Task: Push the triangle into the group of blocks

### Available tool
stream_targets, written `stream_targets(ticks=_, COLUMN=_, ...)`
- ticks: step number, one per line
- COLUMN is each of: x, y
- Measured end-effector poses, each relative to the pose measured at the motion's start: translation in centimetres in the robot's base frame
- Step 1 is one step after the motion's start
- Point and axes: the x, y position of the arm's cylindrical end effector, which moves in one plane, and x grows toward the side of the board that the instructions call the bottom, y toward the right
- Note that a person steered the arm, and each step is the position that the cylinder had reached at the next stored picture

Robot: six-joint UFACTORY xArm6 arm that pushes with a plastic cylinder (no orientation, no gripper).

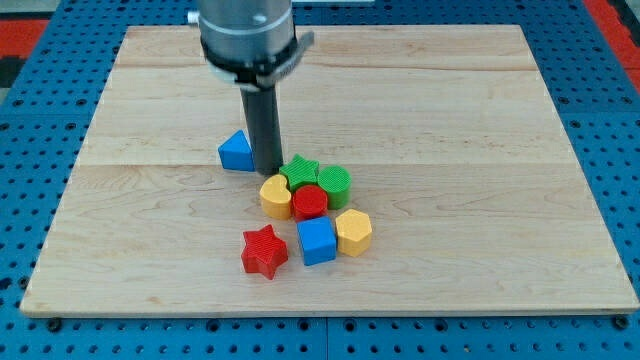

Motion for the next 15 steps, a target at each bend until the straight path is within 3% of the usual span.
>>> stream_targets(ticks=1, x=-4.3, y=-5.3)
stream_targets(ticks=2, x=-11.6, y=-3.7)
stream_targets(ticks=3, x=-12.6, y=-8.4)
stream_targets(ticks=4, x=-5.4, y=-7.7)
stream_targets(ticks=5, x=0.6, y=-2.2)
stream_targets(ticks=6, x=-2.2, y=-7.8)
stream_targets(ticks=7, x=-2.6, y=-8.5)
stream_targets(ticks=8, x=3.3, y=-11.6)
stream_targets(ticks=10, x=7.7, y=-15.7)
stream_targets(ticks=11, x=10.4, y=-12.7)
stream_targets(ticks=12, x=8.2, y=-4.2)
stream_targets(ticks=13, x=9.5, y=-14.1)
stream_targets(ticks=14, x=6.2, y=-14.8)
stream_targets(ticks=15, x=4.6, y=-10.3)
